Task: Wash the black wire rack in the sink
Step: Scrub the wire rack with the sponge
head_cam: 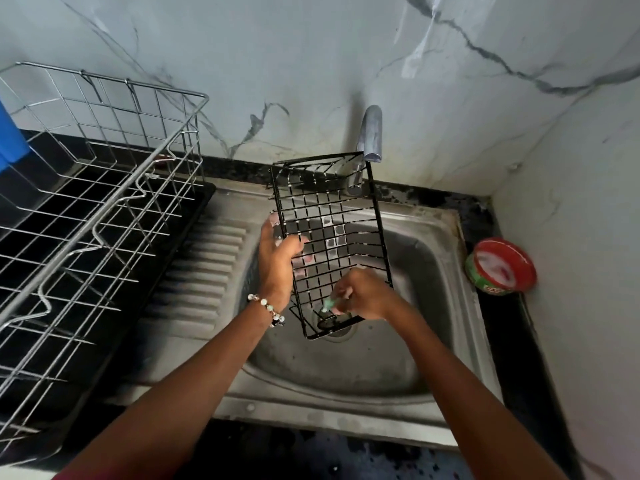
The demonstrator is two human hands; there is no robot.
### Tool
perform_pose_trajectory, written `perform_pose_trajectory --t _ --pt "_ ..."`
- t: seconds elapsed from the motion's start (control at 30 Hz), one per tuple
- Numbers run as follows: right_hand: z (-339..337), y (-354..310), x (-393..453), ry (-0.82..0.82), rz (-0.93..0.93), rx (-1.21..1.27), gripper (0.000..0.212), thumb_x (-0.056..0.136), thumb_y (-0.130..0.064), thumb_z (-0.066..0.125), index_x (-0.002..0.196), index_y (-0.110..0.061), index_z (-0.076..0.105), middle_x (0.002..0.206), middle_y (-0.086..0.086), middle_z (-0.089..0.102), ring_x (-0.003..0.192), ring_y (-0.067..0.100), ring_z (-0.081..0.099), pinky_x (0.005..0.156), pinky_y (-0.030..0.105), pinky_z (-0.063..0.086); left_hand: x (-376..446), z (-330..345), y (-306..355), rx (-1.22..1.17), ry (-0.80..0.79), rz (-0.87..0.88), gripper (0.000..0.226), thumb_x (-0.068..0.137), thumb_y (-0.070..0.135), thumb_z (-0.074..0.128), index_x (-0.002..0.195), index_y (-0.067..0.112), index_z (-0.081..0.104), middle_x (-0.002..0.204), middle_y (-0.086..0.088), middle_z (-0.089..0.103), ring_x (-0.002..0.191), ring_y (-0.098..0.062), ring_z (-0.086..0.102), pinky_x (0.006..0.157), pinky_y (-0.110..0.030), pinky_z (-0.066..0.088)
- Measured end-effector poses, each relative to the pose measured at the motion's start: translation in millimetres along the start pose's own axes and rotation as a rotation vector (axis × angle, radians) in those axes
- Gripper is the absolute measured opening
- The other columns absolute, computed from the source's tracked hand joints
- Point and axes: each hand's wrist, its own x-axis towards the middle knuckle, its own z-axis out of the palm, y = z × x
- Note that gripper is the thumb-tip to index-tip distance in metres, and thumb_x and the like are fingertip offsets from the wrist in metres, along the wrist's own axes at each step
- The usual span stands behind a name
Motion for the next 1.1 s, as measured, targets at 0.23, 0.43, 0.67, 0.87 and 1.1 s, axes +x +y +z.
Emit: perform_pose_trajectory --t 0.23,0.43,0.67,0.87,1.1 --pt "13.0 -16.2 -8.9 0.218 0.073 -0.743 0.031 0.088 0.001 0.055 0.119 -0.004 0.058 0.121 0.020 0.056 0.119 0.034 0.047 0.095 0.042 0.045 1.2 0.2 -1.5 -0.098 0.050 0.009 0.083 0.064 0.031 0.056 0.144 0.017 0.040 0.121 -0.028 0.062 0.102 -0.048 0.064 0.058 -0.036 0.055" --pt "48.0 -45.2 -2.3 0.107 -0.095 -0.422 0.026 0.087 0.006 0.054 0.112 0.003 0.060 0.108 0.024 0.060 0.100 0.034 0.060 0.080 0.033 0.047 1.1 -2.2 -11.4 -0.078 0.047 0.066 0.090 0.060 0.037 0.058 0.143 0.008 0.041 0.115 -0.038 0.060 0.097 -0.046 0.064 0.081 -0.059 0.054" --pt "46.2 -43.4 -5.0 0.091 0.070 0.358 0.018 0.081 0.003 0.066 0.098 0.000 0.071 0.092 0.014 0.072 0.083 0.020 0.068 0.073 0.027 0.055 9.8 -13.0 -20.5 -0.074 0.013 0.003 0.082 0.062 0.029 0.055 0.140 0.005 0.044 0.100 -0.032 0.064 0.098 -0.049 0.062 0.092 -0.069 0.045" --pt "15.2 -42.1 -6.8 -0.104 -0.006 0.294 0.016 0.077 0.011 0.069 0.092 0.006 0.069 0.082 0.012 0.069 0.073 0.015 0.064 0.065 0.022 0.055 17.4 -16.6 -14.6 -0.260 0.038 -0.097 0.053 0.072 0.020 0.041 0.125 0.021 0.050 0.105 -0.026 0.068 0.089 -0.044 0.065 0.061 -0.036 0.055" --pt "45.1 -54.6 4.8 0.163 -0.088 -0.097 0.019 0.083 0.000 0.067 0.101 0.000 0.068 0.102 0.017 0.068 0.097 0.027 0.064 0.084 0.034 0.052 21.3 -20.0 -16.0 -0.366 -0.002 -0.115 0.058 0.072 0.017 0.041 0.130 0.015 0.047 0.103 -0.028 0.068 0.071 -0.036 0.065 0.056 -0.033 0.057"
